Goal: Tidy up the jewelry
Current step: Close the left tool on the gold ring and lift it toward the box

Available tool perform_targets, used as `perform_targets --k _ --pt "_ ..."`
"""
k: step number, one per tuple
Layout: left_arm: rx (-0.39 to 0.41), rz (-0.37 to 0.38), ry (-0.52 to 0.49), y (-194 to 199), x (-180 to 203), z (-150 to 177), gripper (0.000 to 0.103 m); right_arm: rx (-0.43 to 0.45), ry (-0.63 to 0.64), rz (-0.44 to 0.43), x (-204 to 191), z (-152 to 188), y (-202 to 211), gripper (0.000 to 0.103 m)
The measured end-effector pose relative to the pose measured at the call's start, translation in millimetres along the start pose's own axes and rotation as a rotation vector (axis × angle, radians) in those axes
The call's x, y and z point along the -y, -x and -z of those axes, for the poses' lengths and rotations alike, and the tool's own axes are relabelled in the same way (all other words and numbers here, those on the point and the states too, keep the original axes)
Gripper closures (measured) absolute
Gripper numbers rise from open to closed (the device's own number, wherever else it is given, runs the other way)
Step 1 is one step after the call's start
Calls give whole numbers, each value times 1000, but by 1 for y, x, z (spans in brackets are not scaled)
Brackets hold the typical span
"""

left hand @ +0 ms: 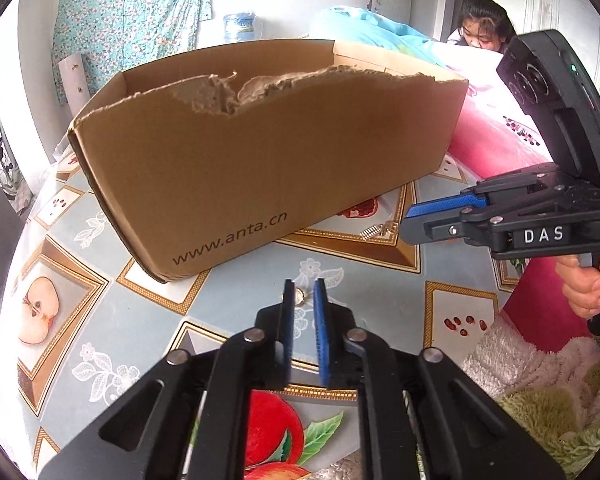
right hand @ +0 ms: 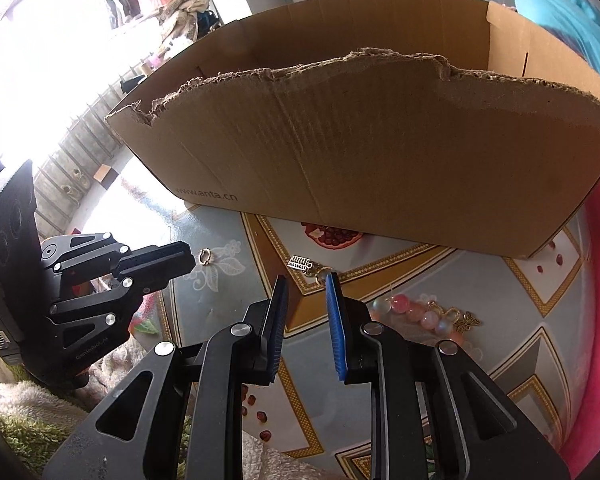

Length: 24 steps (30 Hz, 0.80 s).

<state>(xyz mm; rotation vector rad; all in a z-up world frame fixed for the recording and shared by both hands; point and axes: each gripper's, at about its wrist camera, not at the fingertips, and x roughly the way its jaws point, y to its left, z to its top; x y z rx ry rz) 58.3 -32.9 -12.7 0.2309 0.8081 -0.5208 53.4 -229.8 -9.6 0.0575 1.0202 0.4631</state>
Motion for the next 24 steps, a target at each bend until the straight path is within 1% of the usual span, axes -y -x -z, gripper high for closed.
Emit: perform_targets --k 2,6,8,13,14,17,21,24 --pt "-8 -23 -34 -2 3 0 87 -1 -2 -4 0 0 0 82" --pt "-24 -23 -56 -8 4 0 84 0 -1 -12 -1 2 1 82" --pt "-26 -27 -57 -11 3 -1 84 1 -3 -16 -1 2 2 82" --pt "-10 -9 -38 -14 -3 -2 84 4 -5 -24 -1 3 3 82" --pt "-9 -11 -46 -14 -2 -2 85 4 -7 -25 0 3 4 82" --pt "-10 -12 -71 -15 1 -4 91 7 -14 -30 0 2 3 82" --pt "-8 -18 -78 -15 2 -5 92 15 -15 -33 -2 1 3 82" --pt "-8 -18 -62 -15 2 -5 92 21 -9 -31 -5 1 2 82"
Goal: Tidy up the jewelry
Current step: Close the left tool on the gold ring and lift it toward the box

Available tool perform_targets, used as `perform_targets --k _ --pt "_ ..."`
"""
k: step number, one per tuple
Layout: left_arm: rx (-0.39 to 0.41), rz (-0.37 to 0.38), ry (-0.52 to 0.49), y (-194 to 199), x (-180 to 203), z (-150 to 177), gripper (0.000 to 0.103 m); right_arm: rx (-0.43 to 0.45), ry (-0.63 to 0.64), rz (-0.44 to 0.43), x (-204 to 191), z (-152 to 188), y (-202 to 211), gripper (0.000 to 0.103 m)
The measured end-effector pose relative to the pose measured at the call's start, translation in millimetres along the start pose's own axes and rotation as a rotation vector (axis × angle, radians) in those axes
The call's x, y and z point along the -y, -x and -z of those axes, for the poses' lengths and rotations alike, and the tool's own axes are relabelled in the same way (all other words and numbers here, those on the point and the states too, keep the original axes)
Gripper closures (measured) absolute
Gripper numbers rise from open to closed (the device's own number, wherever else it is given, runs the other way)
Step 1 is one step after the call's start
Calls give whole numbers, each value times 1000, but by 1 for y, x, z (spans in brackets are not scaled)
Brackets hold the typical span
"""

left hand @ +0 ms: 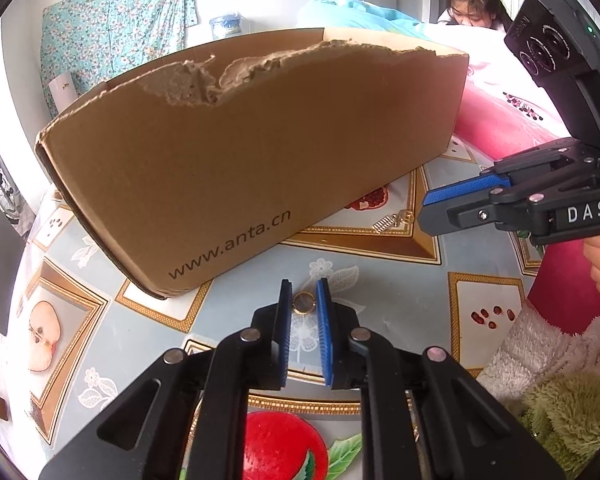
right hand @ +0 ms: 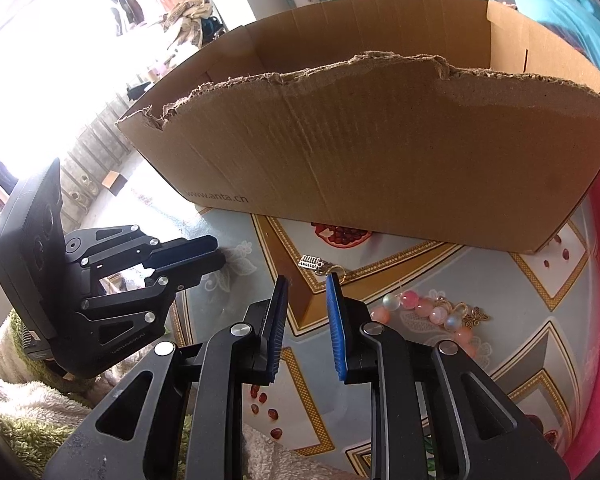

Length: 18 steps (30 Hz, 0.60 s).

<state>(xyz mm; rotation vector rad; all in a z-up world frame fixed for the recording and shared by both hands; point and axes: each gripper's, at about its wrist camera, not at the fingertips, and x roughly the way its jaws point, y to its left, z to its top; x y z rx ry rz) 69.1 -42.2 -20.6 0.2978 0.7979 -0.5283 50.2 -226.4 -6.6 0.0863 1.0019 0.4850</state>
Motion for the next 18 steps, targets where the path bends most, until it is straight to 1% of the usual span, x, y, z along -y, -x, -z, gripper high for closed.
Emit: perform_targets --k 4,7,10,11,18 --pt "3 2 21 1 -1 1 92 6 6 15 0 0 4 82" --pt "3 4 30 2 -2 3 92 2 20 44 1 0 5 82" --pt "5 6 35 3 -2 3 92 -3 42 76 0 0 4 77" --pt "7 7 37 3 -2 3 92 -3 50 85 0 0 3 76" --pt "15 15 46 4 -4 3 92 -13 151 148 -8 -3 -10 76"
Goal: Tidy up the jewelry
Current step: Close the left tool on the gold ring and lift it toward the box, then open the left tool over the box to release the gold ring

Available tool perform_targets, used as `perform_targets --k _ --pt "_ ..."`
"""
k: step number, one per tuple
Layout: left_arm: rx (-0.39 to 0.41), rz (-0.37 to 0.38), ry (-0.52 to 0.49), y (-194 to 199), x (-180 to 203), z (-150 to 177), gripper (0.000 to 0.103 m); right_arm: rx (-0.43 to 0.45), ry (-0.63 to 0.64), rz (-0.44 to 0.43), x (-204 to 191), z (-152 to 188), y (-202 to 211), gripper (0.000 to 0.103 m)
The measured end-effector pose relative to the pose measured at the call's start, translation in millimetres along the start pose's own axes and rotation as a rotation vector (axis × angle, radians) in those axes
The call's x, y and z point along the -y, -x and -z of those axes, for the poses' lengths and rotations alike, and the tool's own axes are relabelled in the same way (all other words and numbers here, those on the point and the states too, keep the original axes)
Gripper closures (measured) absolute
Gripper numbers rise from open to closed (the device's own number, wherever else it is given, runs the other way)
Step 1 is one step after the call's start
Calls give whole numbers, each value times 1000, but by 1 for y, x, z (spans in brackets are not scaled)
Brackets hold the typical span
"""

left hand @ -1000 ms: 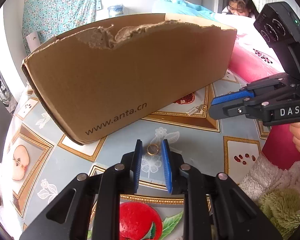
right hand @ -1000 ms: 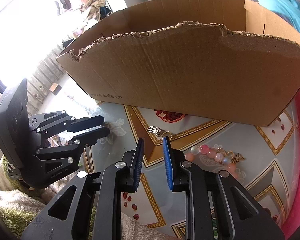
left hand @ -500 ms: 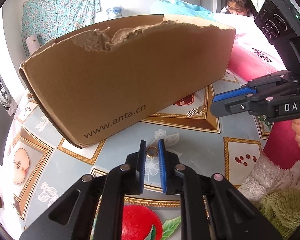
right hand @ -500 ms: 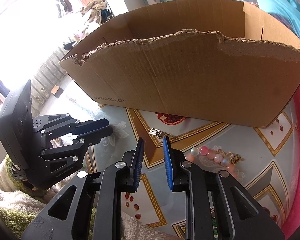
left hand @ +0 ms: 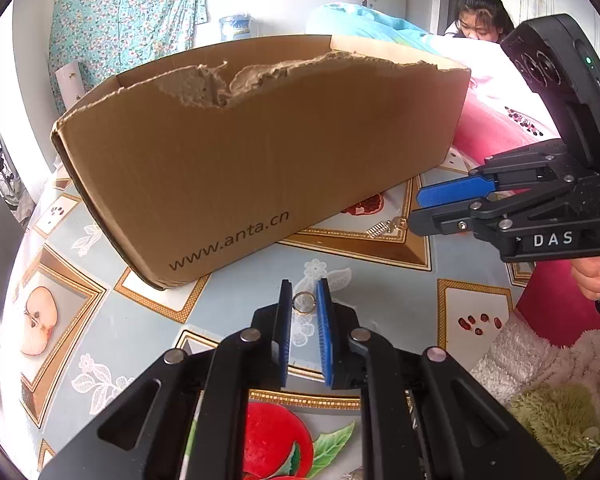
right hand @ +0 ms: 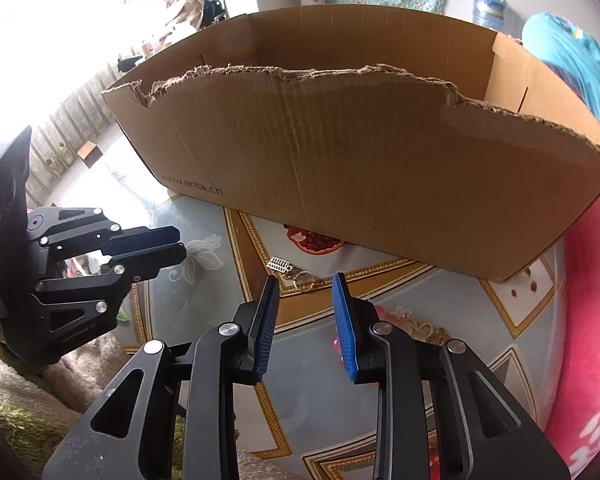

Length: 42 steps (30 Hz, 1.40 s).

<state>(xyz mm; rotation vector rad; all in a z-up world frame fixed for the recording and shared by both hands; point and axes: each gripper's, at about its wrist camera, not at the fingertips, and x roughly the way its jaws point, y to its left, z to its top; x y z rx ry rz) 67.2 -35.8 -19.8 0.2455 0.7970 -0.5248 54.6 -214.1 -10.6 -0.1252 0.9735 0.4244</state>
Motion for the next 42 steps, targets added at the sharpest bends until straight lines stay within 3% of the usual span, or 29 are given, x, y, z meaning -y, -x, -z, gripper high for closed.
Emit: perform_targets --k 7,14,24,33,42 --pt "1 0 15 0 -1 1 92 -15 -5 34 -5 -3 -14 79" --pt "0 1 23 -1 -2 1 92 -12 11 74 -15 -7 -24 92" --pt "4 -4 33 0 -2 2 92 -6 -19 56 -11 -4 -20 93" --pt "33 3 23 13 1 -2 92 53 -25 12 -2 -4 24 93" --pt "193 95 16 74 8 -42 92 237 -41 -72 4 -26 98 93"
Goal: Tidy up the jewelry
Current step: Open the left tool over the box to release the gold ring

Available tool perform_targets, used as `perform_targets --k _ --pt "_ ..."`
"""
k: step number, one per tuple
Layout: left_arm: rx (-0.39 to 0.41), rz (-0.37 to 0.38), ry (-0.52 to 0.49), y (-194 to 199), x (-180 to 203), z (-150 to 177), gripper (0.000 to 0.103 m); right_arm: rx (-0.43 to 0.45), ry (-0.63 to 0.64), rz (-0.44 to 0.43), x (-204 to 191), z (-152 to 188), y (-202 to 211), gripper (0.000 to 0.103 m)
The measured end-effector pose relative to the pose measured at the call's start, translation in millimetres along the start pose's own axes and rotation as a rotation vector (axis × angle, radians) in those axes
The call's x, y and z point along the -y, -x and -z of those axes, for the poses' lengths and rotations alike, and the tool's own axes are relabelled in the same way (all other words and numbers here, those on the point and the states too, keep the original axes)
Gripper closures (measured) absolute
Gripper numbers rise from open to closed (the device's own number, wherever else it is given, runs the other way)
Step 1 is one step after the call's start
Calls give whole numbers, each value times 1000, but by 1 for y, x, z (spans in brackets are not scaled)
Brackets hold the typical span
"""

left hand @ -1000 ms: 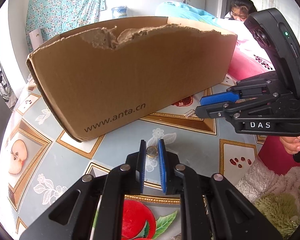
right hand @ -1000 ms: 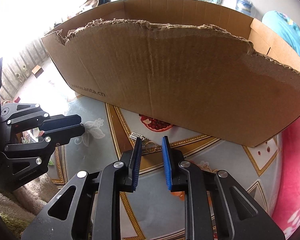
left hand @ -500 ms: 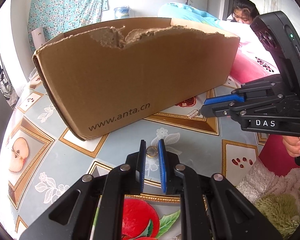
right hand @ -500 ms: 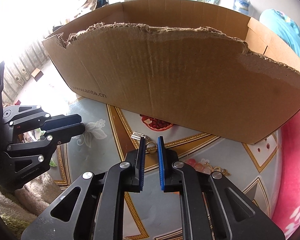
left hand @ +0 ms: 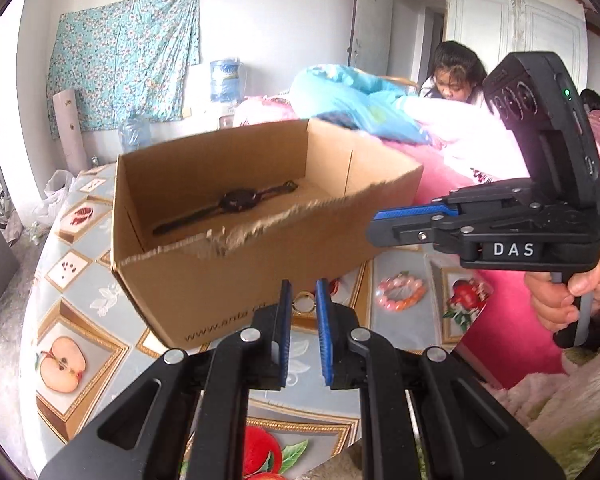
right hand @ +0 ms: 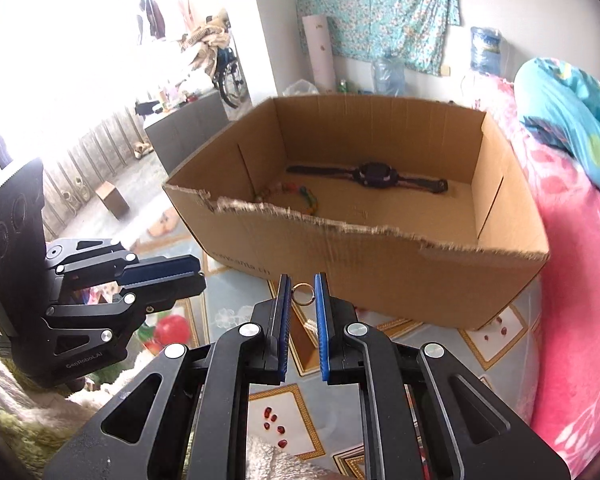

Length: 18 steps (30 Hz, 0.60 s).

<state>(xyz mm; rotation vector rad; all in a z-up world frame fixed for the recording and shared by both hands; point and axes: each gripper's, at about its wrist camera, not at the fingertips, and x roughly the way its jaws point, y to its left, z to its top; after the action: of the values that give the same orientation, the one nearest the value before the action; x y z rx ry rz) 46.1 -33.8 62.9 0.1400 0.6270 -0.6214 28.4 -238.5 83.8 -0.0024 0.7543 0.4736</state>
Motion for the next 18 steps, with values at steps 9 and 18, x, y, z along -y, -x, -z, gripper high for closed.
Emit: perform_targets --k 9,18 --pt "61 23 42 -10 -18 -68 91 64 -30 1 22 -48 -4 93" --pt "-219 -26 192 -107 -57 -93 91 -153 -186 43 74 -70 -79 90"
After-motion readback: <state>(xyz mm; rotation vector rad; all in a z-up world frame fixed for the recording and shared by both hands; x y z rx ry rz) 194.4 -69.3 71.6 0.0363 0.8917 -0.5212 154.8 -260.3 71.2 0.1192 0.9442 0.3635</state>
